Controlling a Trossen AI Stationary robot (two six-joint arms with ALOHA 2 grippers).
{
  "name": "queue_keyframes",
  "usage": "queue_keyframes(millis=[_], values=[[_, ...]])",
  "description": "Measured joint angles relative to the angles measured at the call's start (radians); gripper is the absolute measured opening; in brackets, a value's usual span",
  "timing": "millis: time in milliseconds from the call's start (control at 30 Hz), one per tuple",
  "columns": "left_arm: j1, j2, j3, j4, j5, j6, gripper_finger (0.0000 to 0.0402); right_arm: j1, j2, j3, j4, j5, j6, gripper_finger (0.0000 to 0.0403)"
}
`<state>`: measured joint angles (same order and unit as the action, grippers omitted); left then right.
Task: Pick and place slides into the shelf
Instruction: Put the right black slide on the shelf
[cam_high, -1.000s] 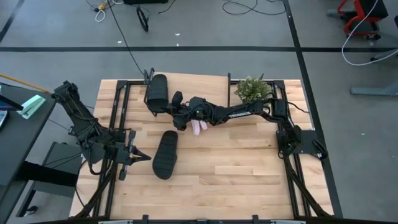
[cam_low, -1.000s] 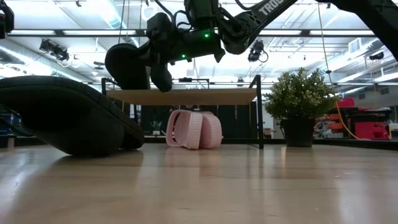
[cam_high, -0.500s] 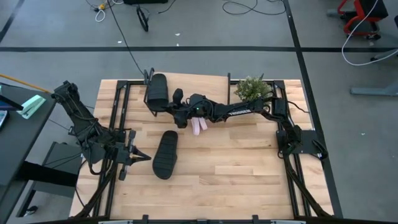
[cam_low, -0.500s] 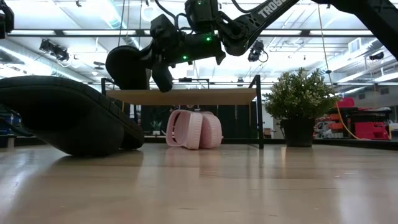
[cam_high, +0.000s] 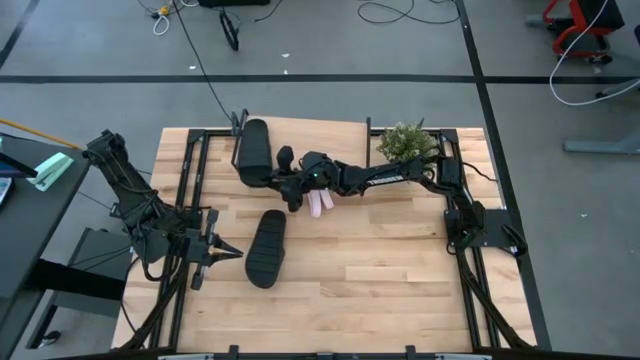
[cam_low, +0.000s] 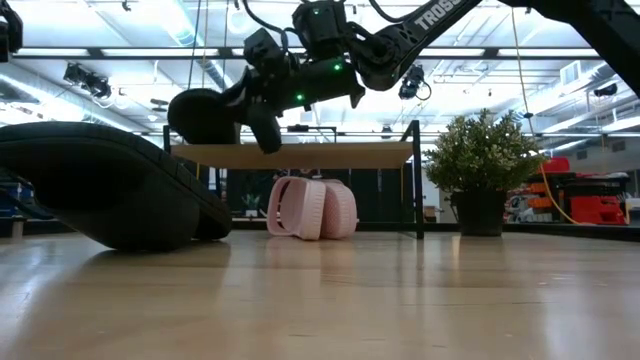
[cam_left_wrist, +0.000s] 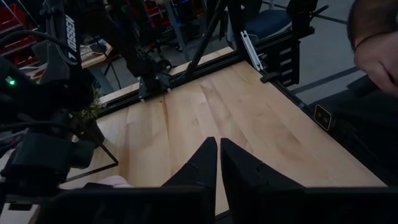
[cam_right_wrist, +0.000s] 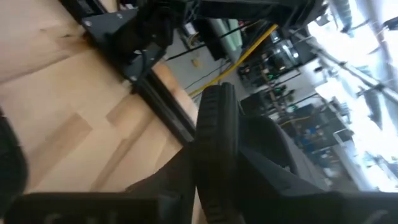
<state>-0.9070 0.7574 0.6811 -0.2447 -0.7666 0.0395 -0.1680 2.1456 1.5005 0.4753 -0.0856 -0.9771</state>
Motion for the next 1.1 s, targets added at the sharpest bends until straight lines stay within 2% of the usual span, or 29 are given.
queue_keyframes(millis=[333,500,667,967,1100], values=[[0.000,0.001,0.000,0.000,0.000,0.000,0.0011,-0.007,0.000,0.000,-0.038,-0.028,0.042,0.0170],[0.000,0.001,0.000,0.000,0.000,0.000,0.0014,-0.006,0.000,0.017,-0.038,-0.069,0.075,0.0195],[0.000,0.001,0.000,0.000,0.000,0.000,0.0024,-0.006,0.000,0.054,-0.046,-0.102,0.115,0.0200],[0.000,0.002,0.000,0.000,0.000,-0.002,0.0012,-0.008,0.000,0.132,-0.229,-0.112,0.147,0.0198],[0.000,0.002,0.000,0.000,0.000,-0.002,0.0014,-0.013,0.000,0.135,-0.247,-0.115,0.155,0.0197]])
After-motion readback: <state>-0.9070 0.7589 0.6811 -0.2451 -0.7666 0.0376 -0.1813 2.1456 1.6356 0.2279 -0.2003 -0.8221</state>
